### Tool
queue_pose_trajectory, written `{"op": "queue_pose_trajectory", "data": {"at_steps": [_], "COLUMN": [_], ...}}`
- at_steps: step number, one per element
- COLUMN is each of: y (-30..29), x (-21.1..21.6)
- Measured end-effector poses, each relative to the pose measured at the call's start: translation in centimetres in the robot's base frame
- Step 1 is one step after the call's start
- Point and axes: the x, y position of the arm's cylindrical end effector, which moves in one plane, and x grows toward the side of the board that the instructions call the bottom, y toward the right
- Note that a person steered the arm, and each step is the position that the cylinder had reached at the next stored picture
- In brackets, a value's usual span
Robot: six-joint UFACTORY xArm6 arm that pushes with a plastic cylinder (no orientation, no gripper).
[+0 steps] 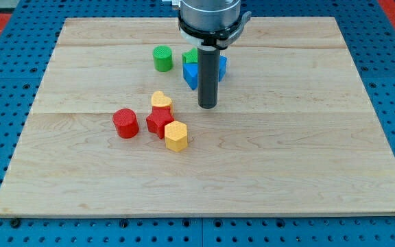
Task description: Move the arm to the center right
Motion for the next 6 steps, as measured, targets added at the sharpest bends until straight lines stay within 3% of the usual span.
{"op": "queue_pose_trajectory", "data": {"at_steps": [1,4,6], "y": [-0.7,18.6,21.4], "x": [0.6,-4.2,-6.1]}}
